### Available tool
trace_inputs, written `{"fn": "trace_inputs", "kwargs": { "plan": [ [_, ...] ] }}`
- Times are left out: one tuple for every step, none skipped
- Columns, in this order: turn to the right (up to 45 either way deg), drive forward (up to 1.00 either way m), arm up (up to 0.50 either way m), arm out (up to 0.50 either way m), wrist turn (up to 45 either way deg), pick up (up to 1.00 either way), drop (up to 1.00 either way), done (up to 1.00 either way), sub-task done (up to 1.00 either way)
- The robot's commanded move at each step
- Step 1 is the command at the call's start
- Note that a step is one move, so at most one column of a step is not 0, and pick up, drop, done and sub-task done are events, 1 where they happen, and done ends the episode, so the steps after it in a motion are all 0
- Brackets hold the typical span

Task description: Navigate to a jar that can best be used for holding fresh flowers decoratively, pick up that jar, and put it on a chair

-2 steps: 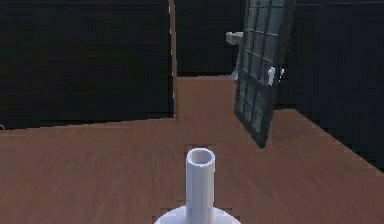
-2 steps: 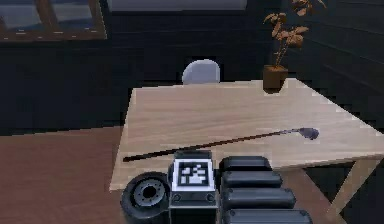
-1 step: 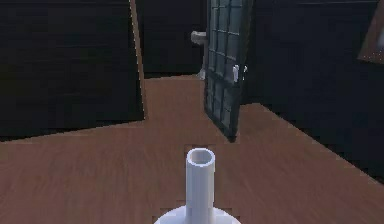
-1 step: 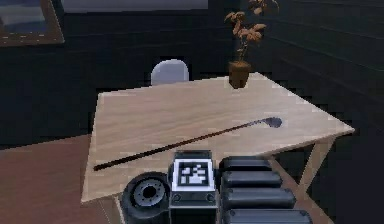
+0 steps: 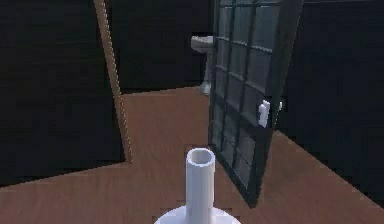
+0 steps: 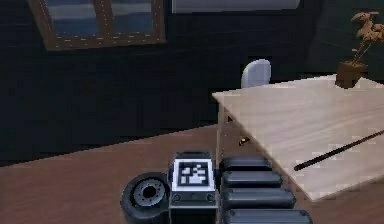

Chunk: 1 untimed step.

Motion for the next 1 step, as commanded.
{"fn": "trace_inputs", "kwargs": {
  "plan": [
    [45.0,0.0,0.0,0.0,0.0,0.0,0.0,0.0,0.0]
  ]
}}
